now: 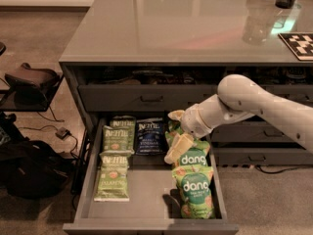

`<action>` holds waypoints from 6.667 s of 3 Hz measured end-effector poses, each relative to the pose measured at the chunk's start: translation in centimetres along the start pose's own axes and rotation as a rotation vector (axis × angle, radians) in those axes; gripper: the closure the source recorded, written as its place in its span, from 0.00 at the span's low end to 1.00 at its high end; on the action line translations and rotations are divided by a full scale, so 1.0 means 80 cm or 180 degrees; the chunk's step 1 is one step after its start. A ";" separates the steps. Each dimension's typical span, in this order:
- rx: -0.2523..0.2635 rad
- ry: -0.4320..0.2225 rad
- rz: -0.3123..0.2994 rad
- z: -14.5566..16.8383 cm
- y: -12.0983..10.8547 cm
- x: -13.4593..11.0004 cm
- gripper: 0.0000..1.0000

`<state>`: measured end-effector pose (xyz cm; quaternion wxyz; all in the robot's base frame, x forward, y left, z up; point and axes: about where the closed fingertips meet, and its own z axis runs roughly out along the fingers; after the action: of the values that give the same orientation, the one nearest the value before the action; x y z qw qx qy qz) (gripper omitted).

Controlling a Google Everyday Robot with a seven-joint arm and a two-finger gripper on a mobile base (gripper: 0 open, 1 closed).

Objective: Pick green jalapeno chip bag from middle drawer and place on counter

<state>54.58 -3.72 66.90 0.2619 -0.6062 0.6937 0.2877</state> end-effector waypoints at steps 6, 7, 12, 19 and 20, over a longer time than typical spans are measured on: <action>0.0150 -0.0061 0.0012 0.290 -0.047 0.103 0.00; 0.0081 -0.0104 -0.0006 0.324 -0.050 0.101 0.00; -0.0210 -0.0136 -0.0046 0.424 -0.036 0.084 0.00; -0.0410 0.0028 0.0061 0.433 -0.014 0.097 1.00; -0.0556 -0.0088 -0.0086 0.373 0.018 0.074 1.00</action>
Offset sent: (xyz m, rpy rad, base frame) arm -0.0037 0.0920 -0.1416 0.0327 0.0046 0.0999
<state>52.85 13.75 42.00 0.2215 -0.6320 0.6540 0.3518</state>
